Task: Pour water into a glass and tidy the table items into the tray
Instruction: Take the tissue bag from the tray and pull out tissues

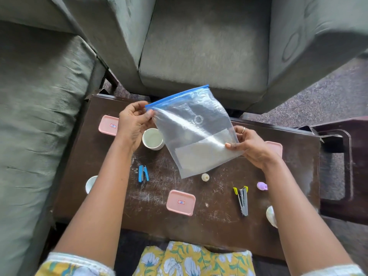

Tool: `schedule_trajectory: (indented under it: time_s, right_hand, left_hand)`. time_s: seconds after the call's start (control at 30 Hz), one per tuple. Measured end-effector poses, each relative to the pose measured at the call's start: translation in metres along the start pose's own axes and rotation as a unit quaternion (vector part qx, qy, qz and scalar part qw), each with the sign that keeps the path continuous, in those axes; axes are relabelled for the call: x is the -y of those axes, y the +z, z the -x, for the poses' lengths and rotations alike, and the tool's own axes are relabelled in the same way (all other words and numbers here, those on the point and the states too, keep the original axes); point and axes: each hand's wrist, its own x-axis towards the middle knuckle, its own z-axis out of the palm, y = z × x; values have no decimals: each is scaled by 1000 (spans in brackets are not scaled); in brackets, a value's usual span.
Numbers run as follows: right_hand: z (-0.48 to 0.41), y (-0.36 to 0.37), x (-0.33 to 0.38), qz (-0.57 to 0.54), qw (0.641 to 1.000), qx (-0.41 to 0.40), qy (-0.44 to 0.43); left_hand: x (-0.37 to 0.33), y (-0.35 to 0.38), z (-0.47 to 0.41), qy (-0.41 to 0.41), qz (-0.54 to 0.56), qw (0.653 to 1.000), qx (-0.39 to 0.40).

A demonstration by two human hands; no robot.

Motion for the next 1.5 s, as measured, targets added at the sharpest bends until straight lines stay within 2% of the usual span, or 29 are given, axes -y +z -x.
schedule_trajectory:
  time_s: [0.1, 0.2, 0.33, 0.43, 0.57, 0.7, 0.9, 1.07, 1.2, 1.3, 1.4, 1.5]
  right_hand:
    - [1, 4, -7, -37, 998, 38, 14]
    - [2, 11, -10, -72, 995, 65, 34]
    - [2, 13, -13, -84, 989, 97, 72]
    - [-3, 15, -16, -76, 991, 71, 86]
    - [-6, 17, -23, -119, 990, 1, 74]
    - [-1, 14, -29, -123, 990, -19, 71]
    - [9, -5, -32, -110, 990, 2, 88]
    - [16, -10, -39, -187, 982, -8, 38]
    - [26, -17, -48, -196, 979, 35, 44]
    - [31, -23, -53, -178, 982, 58, 39]
    - [34, -26, -58, -154, 987, 18, 26]
    - [37, -28, -62, -183, 983, -29, 12]
  left_hand:
    - [11, 7, 6, -56, 94, 993, 39]
    - [30, 13, 22, -163, -42, 979, 117]
    - [48, 6, 26, -169, -93, 976, 105]
    - [48, 2, 25, -169, -127, 969, 131]
    - [48, 2, 27, -188, -114, 960, 173]
    - [50, 3, 32, -199, -202, 931, 231]
    - [48, 3, 30, -162, -233, 937, 204]
    - [56, 9, 35, -164, -178, 947, 209]
    - [63, 14, 40, -159, -154, 958, 181]
    - [68, 19, 46, -146, -174, 962, 150]
    - [72, 27, 53, -174, -150, 962, 152]
    - [77, 34, 57, -204, -110, 954, 189]
